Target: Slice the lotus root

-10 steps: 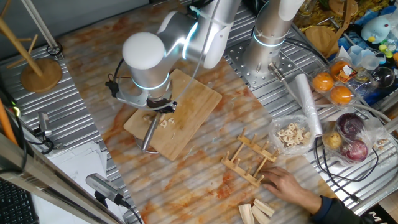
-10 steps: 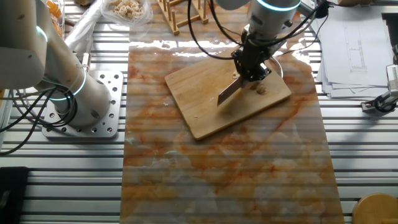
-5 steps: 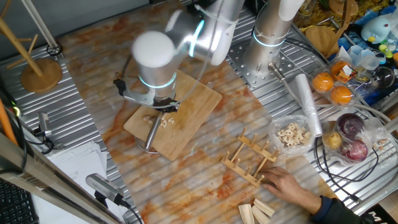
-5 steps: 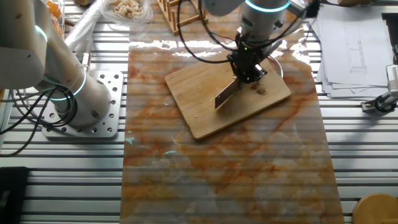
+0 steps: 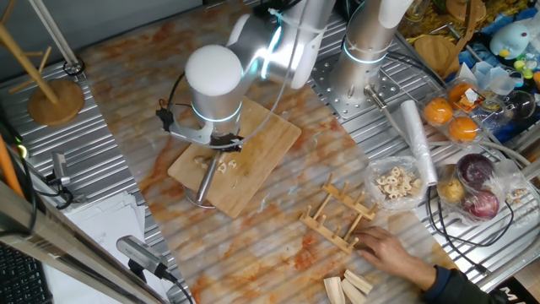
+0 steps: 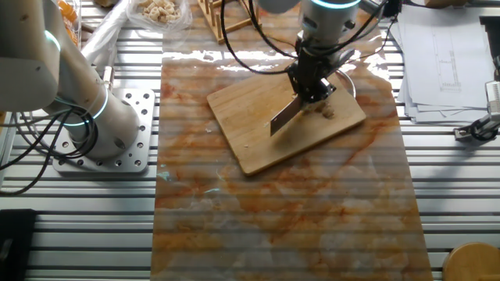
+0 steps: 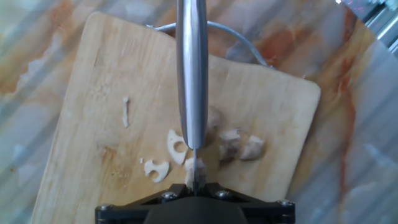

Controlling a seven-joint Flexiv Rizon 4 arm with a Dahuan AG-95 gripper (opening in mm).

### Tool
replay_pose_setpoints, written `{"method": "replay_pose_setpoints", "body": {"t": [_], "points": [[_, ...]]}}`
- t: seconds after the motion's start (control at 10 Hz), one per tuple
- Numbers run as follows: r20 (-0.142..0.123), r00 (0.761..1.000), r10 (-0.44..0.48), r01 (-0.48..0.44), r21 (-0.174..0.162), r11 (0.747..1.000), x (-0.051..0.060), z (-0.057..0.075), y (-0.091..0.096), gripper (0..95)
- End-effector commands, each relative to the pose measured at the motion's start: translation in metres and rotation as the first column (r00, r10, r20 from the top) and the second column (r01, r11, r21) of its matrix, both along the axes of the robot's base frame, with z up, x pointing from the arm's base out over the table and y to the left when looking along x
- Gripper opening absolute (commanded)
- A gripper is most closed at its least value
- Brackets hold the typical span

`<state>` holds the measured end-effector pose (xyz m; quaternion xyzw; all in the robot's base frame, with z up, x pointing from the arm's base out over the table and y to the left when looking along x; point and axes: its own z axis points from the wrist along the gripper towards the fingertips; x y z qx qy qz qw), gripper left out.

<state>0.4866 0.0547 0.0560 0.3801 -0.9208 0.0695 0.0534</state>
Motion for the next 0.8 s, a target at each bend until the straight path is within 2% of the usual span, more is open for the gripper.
{"method": "replay_pose_setpoints", "body": {"t": [0.1,0.2,0.4,0.5,0.6,0.8], "points": [[-0.019,0.999,-0.041,0.041,0.016,0.999,-0.005,0.029,0.004,0.0],[-0.015,0.998,-0.061,0.062,0.005,0.998,-0.004,0.030,0.004,0.0],[-0.011,0.995,-0.101,0.101,0.007,0.995,-0.004,0.031,0.005,0.0],[-0.006,0.994,-0.111,0.111,-0.002,0.994,-0.003,0.032,0.005,0.0],[-0.003,0.994,-0.112,0.112,-0.002,0.994,0.001,0.032,0.005,0.0],[-0.005,0.995,-0.099,0.099,-0.001,0.995,0.017,0.033,0.004,0.0]]}}
